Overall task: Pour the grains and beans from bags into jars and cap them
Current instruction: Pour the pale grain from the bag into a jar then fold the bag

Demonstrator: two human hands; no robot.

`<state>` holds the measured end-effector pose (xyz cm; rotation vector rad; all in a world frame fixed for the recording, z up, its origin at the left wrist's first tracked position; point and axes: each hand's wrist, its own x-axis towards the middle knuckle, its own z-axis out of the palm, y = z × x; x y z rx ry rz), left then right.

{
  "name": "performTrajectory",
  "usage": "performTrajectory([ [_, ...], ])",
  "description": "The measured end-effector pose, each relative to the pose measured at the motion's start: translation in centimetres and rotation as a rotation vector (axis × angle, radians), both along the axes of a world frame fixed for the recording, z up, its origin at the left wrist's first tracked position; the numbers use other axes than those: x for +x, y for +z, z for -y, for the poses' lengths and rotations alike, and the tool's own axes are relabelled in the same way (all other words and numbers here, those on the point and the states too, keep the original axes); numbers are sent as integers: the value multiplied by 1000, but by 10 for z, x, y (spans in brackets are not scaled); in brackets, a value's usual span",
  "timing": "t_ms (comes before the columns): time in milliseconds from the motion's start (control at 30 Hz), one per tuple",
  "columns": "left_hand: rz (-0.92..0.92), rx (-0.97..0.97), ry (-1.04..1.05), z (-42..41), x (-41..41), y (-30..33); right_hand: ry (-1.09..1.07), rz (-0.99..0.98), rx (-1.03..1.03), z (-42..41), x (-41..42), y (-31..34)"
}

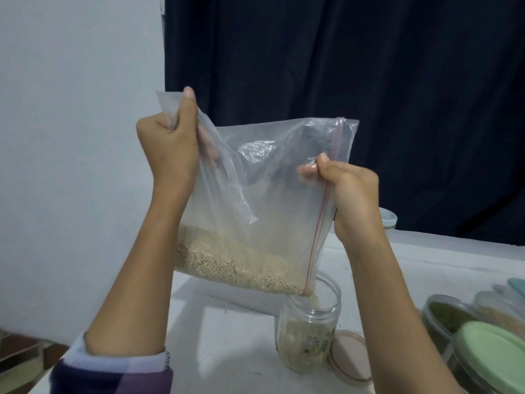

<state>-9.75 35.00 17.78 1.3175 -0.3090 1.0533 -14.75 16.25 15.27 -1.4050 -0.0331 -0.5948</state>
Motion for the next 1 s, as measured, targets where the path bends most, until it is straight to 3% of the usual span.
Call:
performTrajectory([
  [367,5,-101,25,-8,4,1,-41,21,-20,4,-2,0],
  [833,37,-57,-33,0,3,2,-61,64,-51,9,3,-3],
  [1000,44,-82,33,-3,7,3,-45,68,-45,15,1,-4],
])
